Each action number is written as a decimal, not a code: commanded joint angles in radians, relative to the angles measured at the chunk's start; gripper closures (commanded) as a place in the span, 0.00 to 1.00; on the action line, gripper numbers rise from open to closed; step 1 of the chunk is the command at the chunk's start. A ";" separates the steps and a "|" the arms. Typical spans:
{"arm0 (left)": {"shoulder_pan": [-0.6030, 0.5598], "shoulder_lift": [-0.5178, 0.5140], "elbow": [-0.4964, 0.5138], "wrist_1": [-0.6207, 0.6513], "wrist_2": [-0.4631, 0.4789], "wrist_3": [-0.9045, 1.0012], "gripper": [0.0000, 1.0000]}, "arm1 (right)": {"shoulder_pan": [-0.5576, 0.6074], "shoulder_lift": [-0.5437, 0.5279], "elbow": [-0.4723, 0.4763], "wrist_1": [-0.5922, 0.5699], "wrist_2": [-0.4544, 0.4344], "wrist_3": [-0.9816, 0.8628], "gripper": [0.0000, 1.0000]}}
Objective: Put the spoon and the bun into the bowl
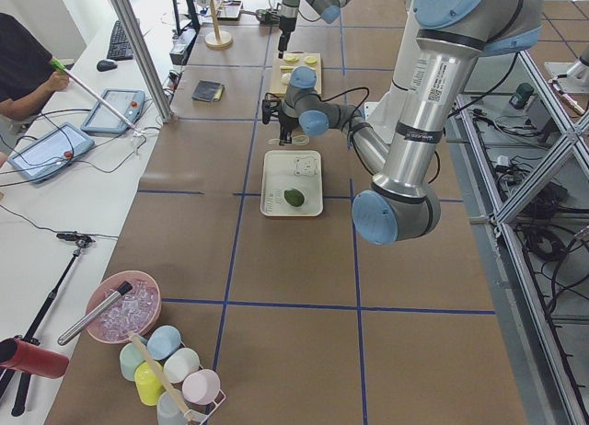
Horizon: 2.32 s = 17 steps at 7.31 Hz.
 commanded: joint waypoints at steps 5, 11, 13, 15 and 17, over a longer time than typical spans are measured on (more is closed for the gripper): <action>0.037 -0.187 0.107 -0.010 -0.013 -0.257 1.00 | -0.104 0.065 -0.113 -0.002 -0.072 0.016 0.32; 0.129 -0.334 0.328 -0.208 0.065 -0.496 1.00 | -0.069 0.068 -0.103 -0.004 -0.057 0.004 1.00; 0.129 -0.355 0.409 -0.298 0.099 -0.496 1.00 | -0.049 0.067 -0.094 -0.005 -0.039 0.004 1.00; 0.125 -0.355 0.441 -0.337 0.119 -0.495 0.60 | -0.049 0.068 -0.091 -0.004 -0.039 0.004 1.00; 0.123 -0.355 0.423 -0.332 0.111 -0.469 0.00 | -0.047 0.071 -0.071 -0.004 -0.039 0.004 1.00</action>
